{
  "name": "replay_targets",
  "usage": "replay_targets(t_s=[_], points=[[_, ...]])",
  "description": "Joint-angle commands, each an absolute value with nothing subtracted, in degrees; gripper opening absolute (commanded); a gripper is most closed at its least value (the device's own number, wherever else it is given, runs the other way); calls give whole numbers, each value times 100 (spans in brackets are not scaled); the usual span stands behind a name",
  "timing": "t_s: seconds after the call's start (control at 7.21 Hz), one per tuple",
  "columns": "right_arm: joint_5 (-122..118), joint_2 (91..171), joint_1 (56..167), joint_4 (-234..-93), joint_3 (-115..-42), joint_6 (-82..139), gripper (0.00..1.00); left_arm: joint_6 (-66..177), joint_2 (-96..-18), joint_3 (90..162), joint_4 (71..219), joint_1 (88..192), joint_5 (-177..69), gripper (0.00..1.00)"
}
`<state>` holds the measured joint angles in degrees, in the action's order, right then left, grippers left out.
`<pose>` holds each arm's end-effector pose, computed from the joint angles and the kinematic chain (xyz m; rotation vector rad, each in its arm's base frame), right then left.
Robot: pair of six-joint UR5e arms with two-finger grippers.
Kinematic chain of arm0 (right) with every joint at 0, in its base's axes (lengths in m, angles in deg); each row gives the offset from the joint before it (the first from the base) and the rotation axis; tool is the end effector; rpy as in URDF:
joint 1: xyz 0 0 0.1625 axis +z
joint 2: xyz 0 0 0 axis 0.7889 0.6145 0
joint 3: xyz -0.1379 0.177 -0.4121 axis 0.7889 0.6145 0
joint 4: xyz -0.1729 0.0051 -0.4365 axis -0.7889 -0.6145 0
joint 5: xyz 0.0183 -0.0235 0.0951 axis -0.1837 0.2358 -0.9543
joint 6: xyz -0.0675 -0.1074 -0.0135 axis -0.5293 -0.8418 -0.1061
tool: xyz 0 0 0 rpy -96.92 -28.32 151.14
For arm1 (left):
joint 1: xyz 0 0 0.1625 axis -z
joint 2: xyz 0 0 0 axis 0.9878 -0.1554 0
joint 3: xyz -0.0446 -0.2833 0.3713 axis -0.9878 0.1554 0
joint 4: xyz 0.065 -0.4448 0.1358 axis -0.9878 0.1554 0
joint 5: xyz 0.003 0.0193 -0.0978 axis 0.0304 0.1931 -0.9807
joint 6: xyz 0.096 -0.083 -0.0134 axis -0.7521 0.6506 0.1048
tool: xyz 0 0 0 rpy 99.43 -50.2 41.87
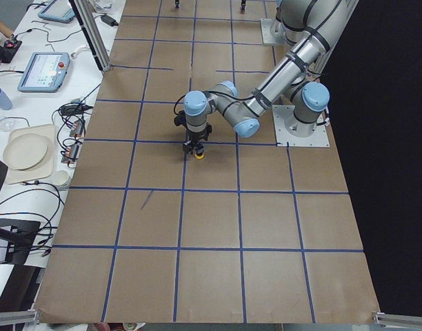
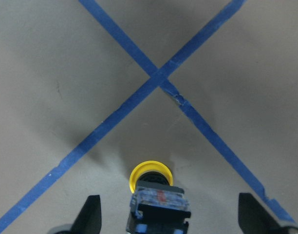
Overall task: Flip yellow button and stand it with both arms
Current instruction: 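Lower the left gripper and grasp the yellow button's body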
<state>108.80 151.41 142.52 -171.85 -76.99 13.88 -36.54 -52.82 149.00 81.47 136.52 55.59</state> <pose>0.1418 -0.5342 0.4830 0.0374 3.1038 0.1727 0.2073 -0.5441 0.1988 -1.1335 -2.8778 0.0142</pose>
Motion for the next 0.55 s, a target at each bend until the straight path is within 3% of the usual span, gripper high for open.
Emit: replay_targets(t_s=[0.0,0.42], points=[[10869,15152,14252,-17177,-7701,1402,100,-3816,-5315,14911,8104,13652,5582,98],[10877,15152,14252,-17151,-7701,1428,100,-3833,-5333,14920,8104,13652,5678,88]])
